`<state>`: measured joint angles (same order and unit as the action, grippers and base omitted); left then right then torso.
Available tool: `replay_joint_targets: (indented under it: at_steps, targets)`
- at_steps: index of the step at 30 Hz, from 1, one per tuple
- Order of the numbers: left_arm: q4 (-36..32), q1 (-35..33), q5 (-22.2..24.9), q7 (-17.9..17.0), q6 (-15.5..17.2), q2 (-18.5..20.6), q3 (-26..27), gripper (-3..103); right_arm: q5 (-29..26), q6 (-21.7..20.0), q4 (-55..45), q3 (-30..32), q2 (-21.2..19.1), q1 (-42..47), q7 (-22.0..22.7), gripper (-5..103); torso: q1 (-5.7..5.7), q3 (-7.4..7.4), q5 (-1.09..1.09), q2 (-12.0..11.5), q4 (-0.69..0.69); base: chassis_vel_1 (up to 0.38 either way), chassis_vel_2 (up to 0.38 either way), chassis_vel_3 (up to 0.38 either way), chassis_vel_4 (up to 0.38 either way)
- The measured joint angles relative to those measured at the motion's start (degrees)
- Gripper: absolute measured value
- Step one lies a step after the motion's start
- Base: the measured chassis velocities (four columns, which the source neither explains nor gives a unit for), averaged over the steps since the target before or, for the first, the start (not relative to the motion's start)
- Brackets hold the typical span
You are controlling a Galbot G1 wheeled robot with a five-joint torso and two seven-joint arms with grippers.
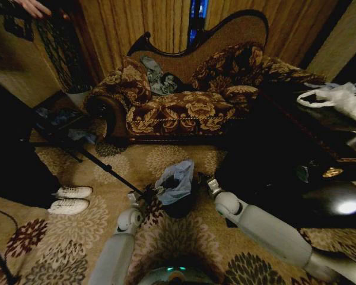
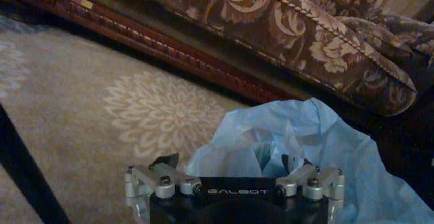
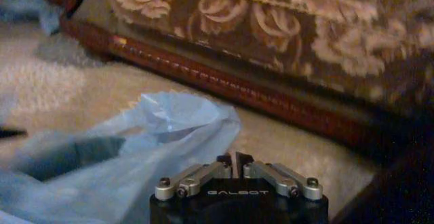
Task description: Place a garbage bag over the trash bin.
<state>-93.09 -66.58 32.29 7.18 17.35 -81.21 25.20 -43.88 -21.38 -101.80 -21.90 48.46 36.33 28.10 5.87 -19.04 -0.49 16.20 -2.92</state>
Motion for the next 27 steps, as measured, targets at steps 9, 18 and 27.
replay_joint_targets:
  at_steps: [9,18,27]
  targets:
    - [-5.2,-4.3,1.5,-0.2,1.9,0.4,0.7,100,-12.8,-1.5,-8.4,6.8,-1.6,6.7,4.6,33,0.0,0.0,-0.01,0.0,0.0,0.0,0.0,0.0,0.0]
    - [-8.4,-5.8,1.6,-1.5,3.1,1.1,3.3,100,-34.2,3.2,-11.7,12.6,5.4,12.8,16.3,71,0.0,0.0,-0.01,0.0,0.01,0.0,0.0,0.0,0.0]
    - [-8.4,-5.3,1.5,-1.5,3.0,1.6,4.2,100,-35.8,7.2,-10.9,13.5,9.8,16.3,16.4,99,0.0,0.0,-0.01,0.0,0.0,0.0,0.0,0.0,0.0]
